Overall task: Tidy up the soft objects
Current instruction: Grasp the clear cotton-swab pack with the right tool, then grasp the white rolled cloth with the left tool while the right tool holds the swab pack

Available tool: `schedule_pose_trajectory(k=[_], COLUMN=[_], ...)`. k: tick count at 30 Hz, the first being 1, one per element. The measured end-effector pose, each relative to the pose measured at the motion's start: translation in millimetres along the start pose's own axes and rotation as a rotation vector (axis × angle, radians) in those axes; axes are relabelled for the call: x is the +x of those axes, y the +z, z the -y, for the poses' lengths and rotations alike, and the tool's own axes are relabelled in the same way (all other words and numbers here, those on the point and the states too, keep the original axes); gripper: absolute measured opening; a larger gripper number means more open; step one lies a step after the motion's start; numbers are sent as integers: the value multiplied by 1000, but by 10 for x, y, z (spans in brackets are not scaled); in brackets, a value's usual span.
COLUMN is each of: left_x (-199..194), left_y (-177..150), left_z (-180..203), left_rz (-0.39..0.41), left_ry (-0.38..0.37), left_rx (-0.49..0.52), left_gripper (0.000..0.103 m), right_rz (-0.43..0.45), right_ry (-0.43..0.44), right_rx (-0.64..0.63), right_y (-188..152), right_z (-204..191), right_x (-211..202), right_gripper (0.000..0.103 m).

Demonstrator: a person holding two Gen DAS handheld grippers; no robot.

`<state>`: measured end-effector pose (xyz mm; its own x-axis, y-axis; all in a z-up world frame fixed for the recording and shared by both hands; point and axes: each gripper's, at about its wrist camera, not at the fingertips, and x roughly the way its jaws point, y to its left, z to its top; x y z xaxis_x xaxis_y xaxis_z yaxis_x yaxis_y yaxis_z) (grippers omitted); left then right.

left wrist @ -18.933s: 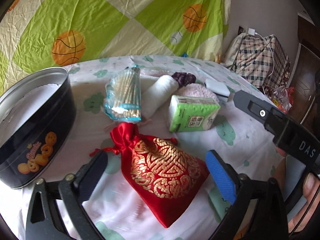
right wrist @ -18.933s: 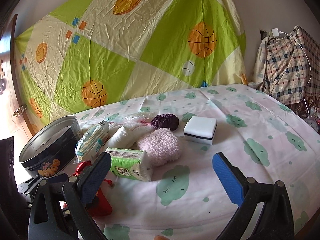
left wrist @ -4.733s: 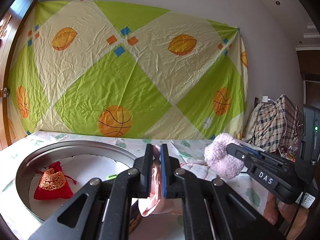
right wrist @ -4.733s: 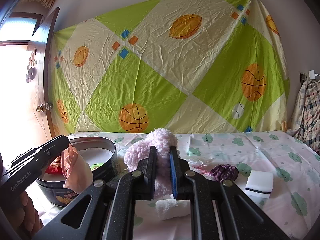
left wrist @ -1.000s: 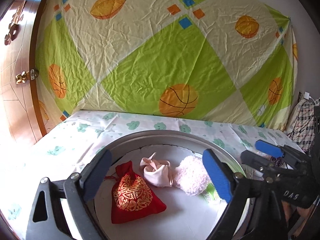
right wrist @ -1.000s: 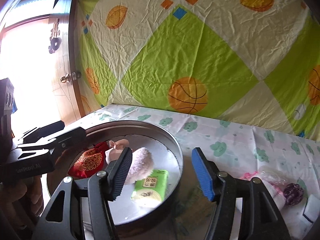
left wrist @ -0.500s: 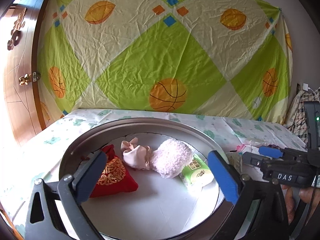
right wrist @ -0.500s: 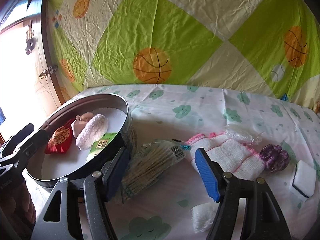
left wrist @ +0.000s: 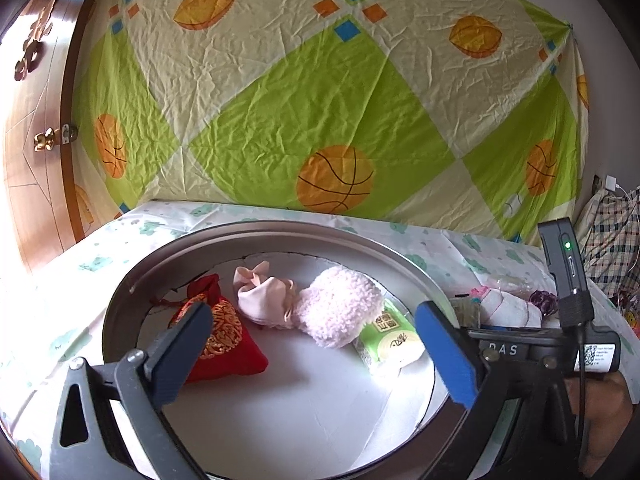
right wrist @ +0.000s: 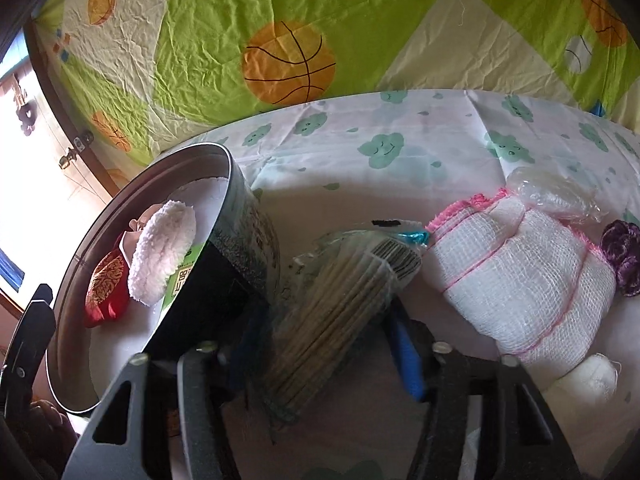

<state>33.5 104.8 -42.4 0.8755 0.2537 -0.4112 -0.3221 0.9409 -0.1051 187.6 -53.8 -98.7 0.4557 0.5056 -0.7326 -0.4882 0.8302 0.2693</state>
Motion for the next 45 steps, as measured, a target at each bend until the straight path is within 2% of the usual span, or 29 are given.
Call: schedule_pose_trajectory(k=[2,4,6,10,14,19,25,29,31,35,38,42,45], left_x=[1,-2,-12,-31,-20,56,248,353,381,448,515,585,652], left_y=[-1,15,35,90,110,83,-8,-65,-106,-194,-223,-245,-293], left_z=[23,53,96,233,459,916,1488,1767,1884,2084,2142,2191,2260], left_rz=[-1,2,10,24,24,-8,-91,-142,-165,-212,-250,-291,-342], left_ry=[-3,-8,-11,-27,-63,-132,-220,-265,-295,-321,-322,-337,-350], left_rx=[3,4,9,22,43,105,184,215,240,301,313,325,354], left_gripper=[102,102,102,102,102,102,102,102,100,88,84,84,75], right_rz=[0,25,66,167,250,315,344,348,349,354,351,354,349], right_ry=[24,31,57,56,-10,-143,-254,-297,-302,-304,-295,-289,-287], right_rx=[-5,-15,-18,-27,-33,-20,26,42,56,76,82,85,92], right_y=[-16,-46,-76,-127,-172,-216,-317,-370,-389,-425,-436,-433,-435], right_z=[-11,-34,-35,11,173,522,972,1130,1193,1265,1274,1274,1287], right_x=[-30,-87,-186,-531,-890,-1160,-1324,-1382,-1396,-1395,-1376,-1374,-1370], right_gripper=[42,38,37,36,37,37,37,37,37,37,37,37,37])
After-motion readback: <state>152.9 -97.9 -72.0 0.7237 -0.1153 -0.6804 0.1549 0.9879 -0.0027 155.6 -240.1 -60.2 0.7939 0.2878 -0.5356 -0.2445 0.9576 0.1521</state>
